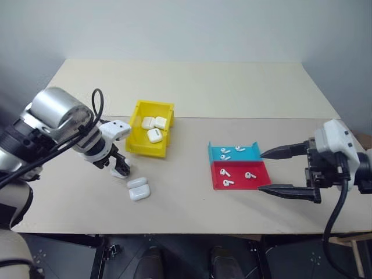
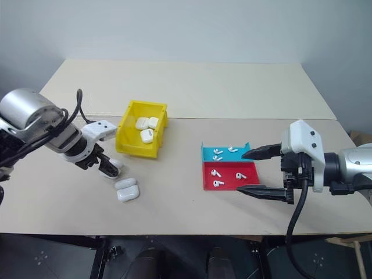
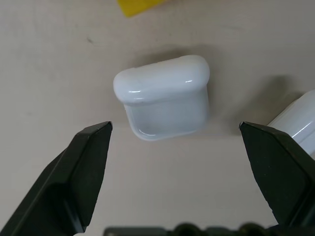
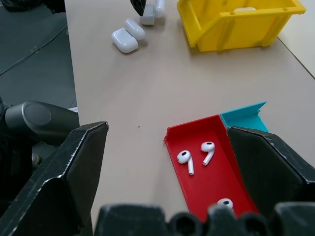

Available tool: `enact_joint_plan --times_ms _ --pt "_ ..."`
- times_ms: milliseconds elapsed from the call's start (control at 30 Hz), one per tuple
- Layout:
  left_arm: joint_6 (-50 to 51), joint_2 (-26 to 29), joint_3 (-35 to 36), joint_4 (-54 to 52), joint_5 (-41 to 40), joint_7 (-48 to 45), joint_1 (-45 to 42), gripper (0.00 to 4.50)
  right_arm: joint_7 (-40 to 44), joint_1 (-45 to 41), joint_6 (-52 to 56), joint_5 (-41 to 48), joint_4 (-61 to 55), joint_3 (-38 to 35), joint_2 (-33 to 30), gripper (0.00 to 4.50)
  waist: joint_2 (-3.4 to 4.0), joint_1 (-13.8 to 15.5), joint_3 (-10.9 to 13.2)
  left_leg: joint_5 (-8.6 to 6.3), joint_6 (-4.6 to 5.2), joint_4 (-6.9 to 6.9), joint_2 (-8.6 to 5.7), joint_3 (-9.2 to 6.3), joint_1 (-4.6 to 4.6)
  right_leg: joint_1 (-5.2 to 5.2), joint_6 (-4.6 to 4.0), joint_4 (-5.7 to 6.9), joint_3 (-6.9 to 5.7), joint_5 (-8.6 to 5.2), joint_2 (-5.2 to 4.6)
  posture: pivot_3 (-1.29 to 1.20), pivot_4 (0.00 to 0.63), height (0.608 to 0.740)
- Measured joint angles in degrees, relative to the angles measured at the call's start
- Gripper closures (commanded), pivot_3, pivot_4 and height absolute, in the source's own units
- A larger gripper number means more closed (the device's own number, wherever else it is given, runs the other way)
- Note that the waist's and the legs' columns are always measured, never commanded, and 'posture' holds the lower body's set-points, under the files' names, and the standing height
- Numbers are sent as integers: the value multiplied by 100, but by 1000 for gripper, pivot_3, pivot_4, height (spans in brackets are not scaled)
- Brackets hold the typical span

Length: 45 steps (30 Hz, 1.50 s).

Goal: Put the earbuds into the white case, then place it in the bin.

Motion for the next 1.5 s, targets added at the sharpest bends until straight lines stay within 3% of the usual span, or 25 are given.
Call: enact_joint_plan --times_ms 267,533,967,1067,1167,1200,1367,1500 --pt "1 -304 -138 604 -728 1011 -9 0 -1 -23 94 28 4 -7 -1 19 0 3 0 0 -1 1 0 0 -3 -1 0 1 0 0 0 0 150 740" --pt "1 -757 29 1120 -838 1642 142 0 2 -13 148 30 -6 -115 -11 19 0 3 0 1 -1 2 -2 0 -2 0 0 0 -1 0 -1 0 150 740" --pt "1 -936 762 1259 -1143 2434 518 0 0 3 153 55 -61 -116 -10 19 0 9 0 2 -3 2 -5 -1 6 7 0 2 0 0 -4 0 150 740" --pt "1 -935 827 1243 -1265 2571 560 601 0 9 153 59 -61 -116 -10 0 0 7 0 2 -4 2 -5 -1 7 7 0 3 0 0 -5 0 150 740" --pt "1 -911 875 1178 -1383 2710 599 1583 -1 15 153 60 -61 -116 -10 0 0 5 0 2 -4 2 -5 -1 6 6 0 2 0 0 -4 0 150 740" --pt "1 -891 877 1161 -1412 2732 609 1718 -2 15 153 60 -61 -116 -10 0 0 4 0 2 -4 2 -5 -1 6 6 0 2 0 0 -4 0 150 740" --pt "0 -808 959 1076 -1555 2911 693 1716 -13 15 153 60 -63 -115 -7 0 0 -17 0 2 -4 2 -5 0 6 4 0 3 1 0 -4 0 150 740" --pt "-1 -501 1606 403 -1374 2984 1001 1716 -34 19 149 44 -62 -109 55 0 0 -33 0 5 -9 1 -5 -2 -2 0 0 2 -1 0 -4 0 150 740"
